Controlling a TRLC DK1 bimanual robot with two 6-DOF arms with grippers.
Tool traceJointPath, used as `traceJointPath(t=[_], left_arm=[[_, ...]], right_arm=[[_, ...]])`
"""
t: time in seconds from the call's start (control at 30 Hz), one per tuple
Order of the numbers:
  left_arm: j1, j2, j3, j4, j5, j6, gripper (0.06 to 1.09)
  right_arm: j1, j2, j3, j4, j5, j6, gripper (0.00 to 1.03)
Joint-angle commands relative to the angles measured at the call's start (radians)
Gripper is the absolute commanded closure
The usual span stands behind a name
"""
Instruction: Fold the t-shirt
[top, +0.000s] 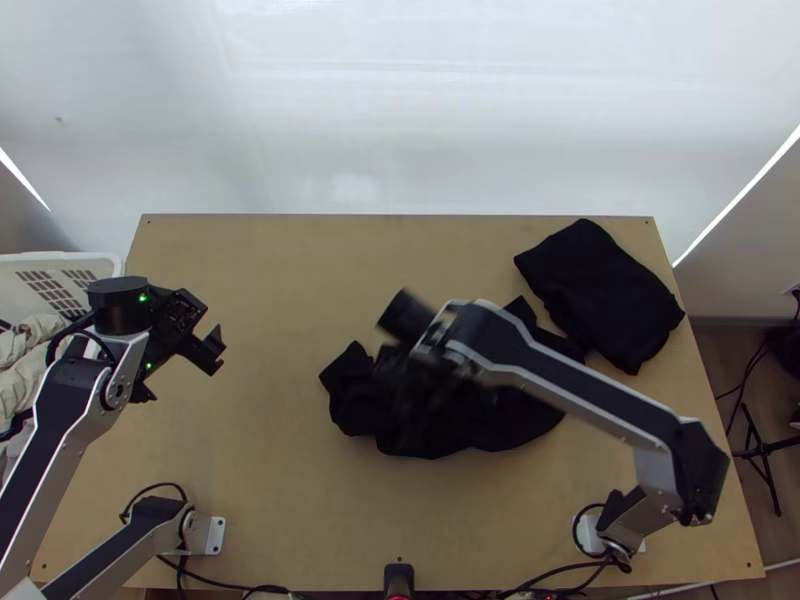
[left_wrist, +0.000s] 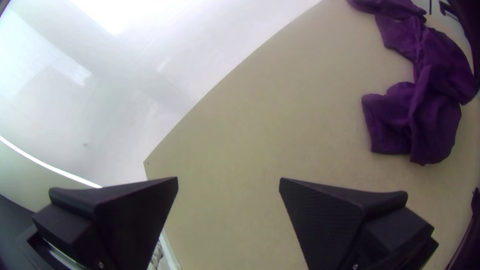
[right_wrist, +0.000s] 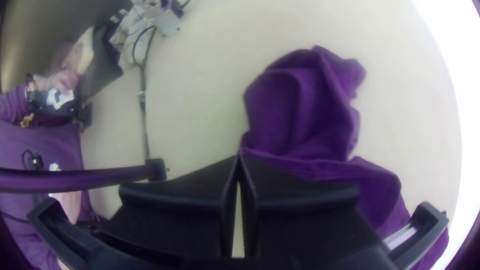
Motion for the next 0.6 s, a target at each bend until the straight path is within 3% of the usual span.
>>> traceJointPath(t=[0.0, 0.1, 0.2, 0.33, 0.37, 0.47, 0.57], left_arm=[[-0.001, -0.018, -0.014, -0.011, -0.007, 0.0, 0.1], [-0.001, -0.018, -0.018, -0.012, -0.013, 0.003, 0.1], [-0.003, -0.016, -0.021, -0.011, -0.013, 0.005, 0.1], [-0.007, -0.012, -0.015, -0.009, -0.019, 0.008, 0.1], [-0.007, -0.01, -0.014, -0.009, -0.021, 0.008, 0.1], [-0.009, -0.006, -0.014, -0.009, -0.027, 0.011, 0.1], [-0.007, -0.003, -0.014, -0.007, -0.031, 0.013, 0.1]], right_arm=[[0.192, 0.042, 0.049, -0.022, -0.096, -0.045, 1.0], [0.208, 0.069, 0.047, -0.028, -0.191, -0.043, 1.0], [0.212, 0.115, 0.003, -0.031, -0.214, -0.054, 0.98], [0.207, 0.134, -0.034, -0.028, -0.205, -0.053, 0.35], [0.204, 0.12, -0.032, -0.028, -0.187, -0.05, 0.25], [0.15, 0.062, -0.016, -0.028, -0.164, -0.048, 0.19], [0.023, -0.003, 0.009, -0.024, -0.164, -0.036, 0.17]])
